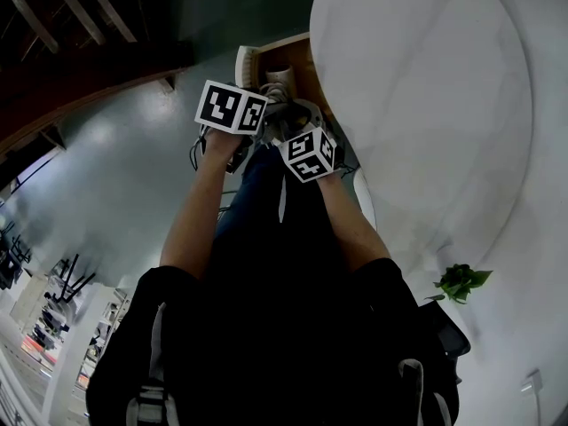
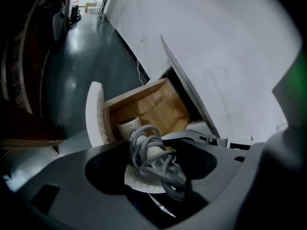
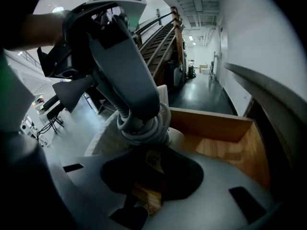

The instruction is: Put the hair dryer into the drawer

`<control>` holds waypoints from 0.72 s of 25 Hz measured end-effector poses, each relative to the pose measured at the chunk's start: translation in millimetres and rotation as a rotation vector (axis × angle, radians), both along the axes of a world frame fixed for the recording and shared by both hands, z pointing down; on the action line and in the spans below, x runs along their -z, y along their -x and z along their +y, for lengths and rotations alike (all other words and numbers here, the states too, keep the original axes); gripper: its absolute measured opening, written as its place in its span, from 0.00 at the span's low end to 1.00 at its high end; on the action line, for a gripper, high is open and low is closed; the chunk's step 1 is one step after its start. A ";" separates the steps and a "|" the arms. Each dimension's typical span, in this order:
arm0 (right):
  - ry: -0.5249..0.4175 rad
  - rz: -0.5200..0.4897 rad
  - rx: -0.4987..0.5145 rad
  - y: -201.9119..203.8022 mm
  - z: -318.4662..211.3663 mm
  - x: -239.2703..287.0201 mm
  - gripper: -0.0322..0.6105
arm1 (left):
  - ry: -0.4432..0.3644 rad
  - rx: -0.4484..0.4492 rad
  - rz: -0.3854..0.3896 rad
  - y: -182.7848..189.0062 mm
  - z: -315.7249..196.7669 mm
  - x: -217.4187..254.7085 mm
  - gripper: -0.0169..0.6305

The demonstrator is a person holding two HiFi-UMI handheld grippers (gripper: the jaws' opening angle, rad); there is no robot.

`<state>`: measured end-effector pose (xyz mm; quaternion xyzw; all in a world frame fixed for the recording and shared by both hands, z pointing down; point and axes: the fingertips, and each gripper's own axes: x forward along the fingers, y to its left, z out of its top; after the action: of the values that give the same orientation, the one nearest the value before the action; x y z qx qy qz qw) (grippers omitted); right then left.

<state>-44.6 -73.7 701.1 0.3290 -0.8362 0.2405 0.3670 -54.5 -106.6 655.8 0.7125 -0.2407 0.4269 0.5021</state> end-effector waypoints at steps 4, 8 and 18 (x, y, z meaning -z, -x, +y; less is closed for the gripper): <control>0.005 -0.008 -0.033 -7.9 -0.7 5.8 0.26 | 0.008 0.021 0.003 -0.5 -3.5 -2.4 0.51; -0.019 -0.023 -0.064 -14.2 1.6 22.8 0.26 | -0.007 0.064 0.015 0.1 -6.8 -2.4 0.51; -0.091 -0.044 -0.111 -29.1 11.1 60.2 0.26 | -0.065 0.185 0.145 21.3 -12.5 23.8 0.57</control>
<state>-15.5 -62.6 641.0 0.3857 -0.8347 0.2294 0.3193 -75.8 -119.1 632.0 0.7322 -0.2824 0.3180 0.5319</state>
